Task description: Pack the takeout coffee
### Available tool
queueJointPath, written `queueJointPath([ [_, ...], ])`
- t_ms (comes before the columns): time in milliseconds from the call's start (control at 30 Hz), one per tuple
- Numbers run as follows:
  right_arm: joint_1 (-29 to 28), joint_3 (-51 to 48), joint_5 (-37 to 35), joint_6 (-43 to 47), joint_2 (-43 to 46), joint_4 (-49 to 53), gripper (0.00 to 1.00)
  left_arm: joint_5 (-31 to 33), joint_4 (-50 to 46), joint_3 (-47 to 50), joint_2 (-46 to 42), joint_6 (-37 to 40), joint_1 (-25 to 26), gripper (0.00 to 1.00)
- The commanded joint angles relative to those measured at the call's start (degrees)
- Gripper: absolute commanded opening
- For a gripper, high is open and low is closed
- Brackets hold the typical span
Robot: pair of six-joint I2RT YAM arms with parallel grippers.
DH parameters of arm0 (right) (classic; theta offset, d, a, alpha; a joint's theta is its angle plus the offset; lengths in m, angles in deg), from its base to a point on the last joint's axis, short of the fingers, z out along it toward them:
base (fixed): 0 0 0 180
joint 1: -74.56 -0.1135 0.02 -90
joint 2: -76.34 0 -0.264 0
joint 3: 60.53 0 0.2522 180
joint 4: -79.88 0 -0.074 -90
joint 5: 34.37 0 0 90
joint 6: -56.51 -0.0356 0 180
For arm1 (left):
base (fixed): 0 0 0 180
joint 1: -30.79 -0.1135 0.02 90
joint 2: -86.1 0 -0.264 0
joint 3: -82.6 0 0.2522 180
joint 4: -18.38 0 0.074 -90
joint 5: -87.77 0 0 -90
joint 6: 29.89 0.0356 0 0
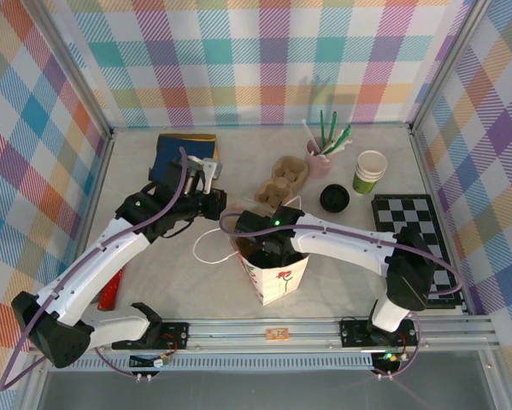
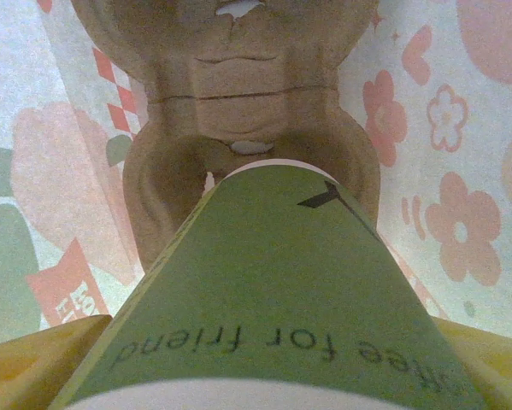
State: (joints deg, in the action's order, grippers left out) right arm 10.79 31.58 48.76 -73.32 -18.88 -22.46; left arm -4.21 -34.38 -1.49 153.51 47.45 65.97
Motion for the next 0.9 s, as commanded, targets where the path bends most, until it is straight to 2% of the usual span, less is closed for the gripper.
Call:
queueJointPath([
  [0,-0.4,-1.0,-0.9,-0.1,-0.9,1.4,0.3,1.6,0.1,-1.5,-1.6,-0.8,0.2,0.07],
  [867,0.0,-2.1,-1.1,0.4,-2.0,-1.0,0.29,1.3,0.2,-1.2,-2.4,-1.0,0.2,0.07],
])
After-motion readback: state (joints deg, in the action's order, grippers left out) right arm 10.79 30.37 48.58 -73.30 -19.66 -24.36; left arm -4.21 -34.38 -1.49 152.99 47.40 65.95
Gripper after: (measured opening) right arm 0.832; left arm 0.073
